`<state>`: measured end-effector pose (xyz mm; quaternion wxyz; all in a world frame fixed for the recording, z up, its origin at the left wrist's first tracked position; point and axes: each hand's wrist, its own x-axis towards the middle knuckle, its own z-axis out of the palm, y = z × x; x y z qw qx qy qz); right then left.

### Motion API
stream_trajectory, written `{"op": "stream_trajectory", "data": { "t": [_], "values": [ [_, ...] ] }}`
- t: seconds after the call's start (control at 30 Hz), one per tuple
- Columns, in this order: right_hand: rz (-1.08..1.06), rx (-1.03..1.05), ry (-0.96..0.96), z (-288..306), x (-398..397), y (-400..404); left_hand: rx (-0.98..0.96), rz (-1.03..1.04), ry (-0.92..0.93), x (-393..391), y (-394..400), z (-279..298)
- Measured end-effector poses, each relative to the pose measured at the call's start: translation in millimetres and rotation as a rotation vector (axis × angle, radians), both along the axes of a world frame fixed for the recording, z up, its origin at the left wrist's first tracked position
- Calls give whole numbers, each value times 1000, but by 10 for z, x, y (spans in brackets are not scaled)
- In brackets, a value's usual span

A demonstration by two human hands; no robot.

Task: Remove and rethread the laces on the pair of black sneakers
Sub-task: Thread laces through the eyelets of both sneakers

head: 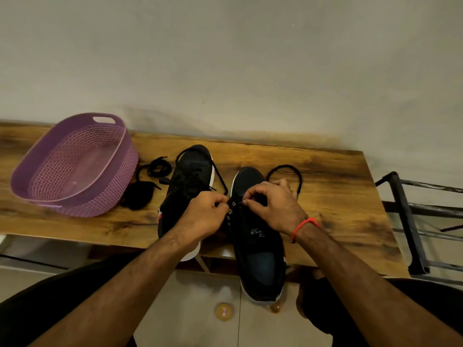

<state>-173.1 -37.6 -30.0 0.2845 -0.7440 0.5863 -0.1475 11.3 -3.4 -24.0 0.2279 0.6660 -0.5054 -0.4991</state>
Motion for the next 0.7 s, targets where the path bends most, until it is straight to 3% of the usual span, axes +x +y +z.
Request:
{"op": "stream_trajectory", "data": {
  "t": [0.5,0.7],
  "values": [
    [-4,-11,39,31,77,47,-12,-15,27,-33,16,69],
    [-3,-25,-12,24,103,62,-119,-36,-117,-63,37,83]
  ]
}}
